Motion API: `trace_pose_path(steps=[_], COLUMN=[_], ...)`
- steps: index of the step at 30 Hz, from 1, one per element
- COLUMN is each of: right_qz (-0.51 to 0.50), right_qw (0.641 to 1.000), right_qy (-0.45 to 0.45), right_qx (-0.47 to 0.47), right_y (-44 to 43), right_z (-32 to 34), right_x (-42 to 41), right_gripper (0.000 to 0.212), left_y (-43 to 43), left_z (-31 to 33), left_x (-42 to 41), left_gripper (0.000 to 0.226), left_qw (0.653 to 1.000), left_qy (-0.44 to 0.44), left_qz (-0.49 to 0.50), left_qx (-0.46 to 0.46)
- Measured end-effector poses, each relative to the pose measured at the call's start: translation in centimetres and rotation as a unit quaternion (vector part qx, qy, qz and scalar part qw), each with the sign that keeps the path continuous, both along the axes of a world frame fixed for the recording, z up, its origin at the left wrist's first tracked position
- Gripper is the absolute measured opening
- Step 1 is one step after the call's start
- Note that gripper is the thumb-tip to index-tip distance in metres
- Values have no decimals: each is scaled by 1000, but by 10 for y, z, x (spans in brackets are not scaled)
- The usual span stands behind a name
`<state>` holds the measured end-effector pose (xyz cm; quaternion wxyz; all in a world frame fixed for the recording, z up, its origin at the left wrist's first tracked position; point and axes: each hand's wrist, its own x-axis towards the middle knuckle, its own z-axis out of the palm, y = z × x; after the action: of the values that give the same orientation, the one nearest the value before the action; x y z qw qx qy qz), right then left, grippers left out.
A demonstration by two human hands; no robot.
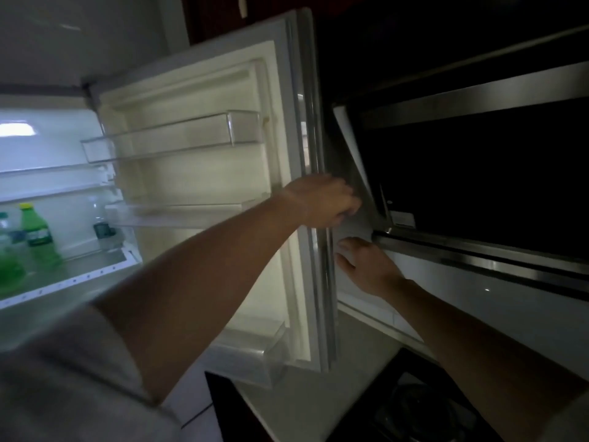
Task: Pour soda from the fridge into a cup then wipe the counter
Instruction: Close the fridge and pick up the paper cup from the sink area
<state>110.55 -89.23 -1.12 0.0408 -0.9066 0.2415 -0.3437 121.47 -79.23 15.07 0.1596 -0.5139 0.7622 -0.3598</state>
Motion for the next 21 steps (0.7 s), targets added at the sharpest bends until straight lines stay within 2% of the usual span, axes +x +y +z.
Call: trace_pose_path(steps=[2,5,7,10,12,15,18,21], right_qz=[8,40,70,74,46,48,59,50], right_qw=[999,987,973,960,949,934,933,934], right_qy=[-50,-146,-197,-220,-270,-320,-317,-314], right_qx=[16,61,95,159,156,154,161,164], right_y=[-16,-25,-23,-22,-22,-14,-5,8], right_z=[5,13,11,-7,-16,-17,-18,-18], right_x=[9,22,34,62,82,91,88,84], right_gripper=[30,45,50,46,43,40,31,34], left_y=[-20,-43,-50,-48,-48,-47,-38,-24], left_z=[25,46,49,40,35,32,30,29], left_x=[-6,-12,-12,-11,-9,-10,-12,-14], left_gripper=[26,33,38,52,56,54,52,54], left_qw=[999,991,974,938,929,932,938,941], left_qy=[-31,-66,-109,-202,-238,-232,-217,-222], left_qz=[21,118,196,278,279,274,267,250], left_qx=[-14,-5,-12,-32,-43,-44,-42,-46])
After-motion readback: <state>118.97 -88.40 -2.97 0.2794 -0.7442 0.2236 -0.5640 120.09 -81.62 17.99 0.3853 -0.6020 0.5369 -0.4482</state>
